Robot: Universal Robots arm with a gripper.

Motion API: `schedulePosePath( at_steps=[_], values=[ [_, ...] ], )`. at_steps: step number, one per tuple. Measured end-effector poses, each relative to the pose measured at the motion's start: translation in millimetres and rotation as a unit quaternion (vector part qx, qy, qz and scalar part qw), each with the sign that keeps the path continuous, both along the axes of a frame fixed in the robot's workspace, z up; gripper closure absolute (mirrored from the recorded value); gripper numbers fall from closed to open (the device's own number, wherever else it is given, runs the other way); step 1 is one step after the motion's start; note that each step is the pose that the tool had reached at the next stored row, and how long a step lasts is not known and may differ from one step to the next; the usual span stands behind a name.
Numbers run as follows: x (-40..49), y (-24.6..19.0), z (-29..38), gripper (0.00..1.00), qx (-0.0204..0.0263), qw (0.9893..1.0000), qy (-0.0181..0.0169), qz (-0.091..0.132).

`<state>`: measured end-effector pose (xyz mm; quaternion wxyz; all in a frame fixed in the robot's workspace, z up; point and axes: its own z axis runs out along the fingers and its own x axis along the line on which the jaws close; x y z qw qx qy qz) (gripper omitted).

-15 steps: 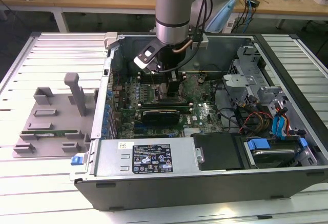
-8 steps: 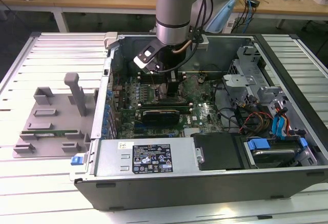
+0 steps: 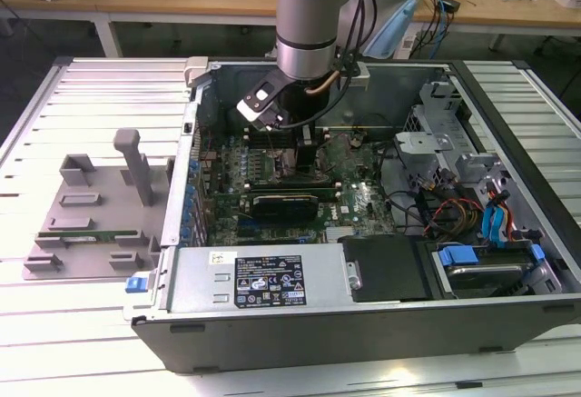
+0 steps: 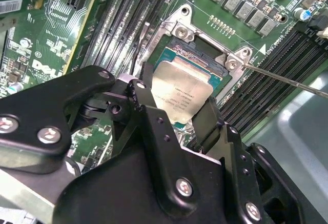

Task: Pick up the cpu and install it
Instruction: 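Place the cpu into insertion slot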

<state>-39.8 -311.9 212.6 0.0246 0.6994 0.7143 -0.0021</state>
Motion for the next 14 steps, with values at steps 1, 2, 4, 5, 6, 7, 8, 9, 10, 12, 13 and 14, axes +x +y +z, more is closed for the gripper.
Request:
schedulePosePath(
  at_steps=[1,2,4,5,6,7,8,9,10,12,13,14],
  values=[
    [0.0,0.2,-0.1,0.45,0.0001,1.0000,0.0000,0.000],
    [0.0,0.3,-0.2,0.45,0.0001,1.0000,0.0000,0.000],
    [0.0,0.4,-0.2,0.45,0.0000,1.0000,0.0000,0.000],
    [0.0,0.4,-0.2,0.45,0.0000,1.0000,0.0000,0.000],
    [0.3,0.5,-0.4,0.45,0.0001,1.0000,0.0000,0.000],
    [0.6,0.4,-0.5,0.45,0.0001,1.0000,0.0000,0.000],
    [0.9,0.5,-0.7,0.45,0.0002,1.0000,0.0000,0.000],
    [1.1,0.5,-1.1,0.45,0.0003,1.0000,-0.0001,0.000],
    [1.2,0.5,-1.2,0.45,0.0002,1.0000,0.0000,0.000],
    [1.2,0.5,-1.3,0.45,0.0002,1.0000,0.0000,0.000],
    [1.2,0.5,-1.3,0.45,0.0002,1.0000,0.0000,0.000],
    [1.2,0.6,-1.4,0.44,0.0003,1.0000,0.0000,0.000]
  ],
)
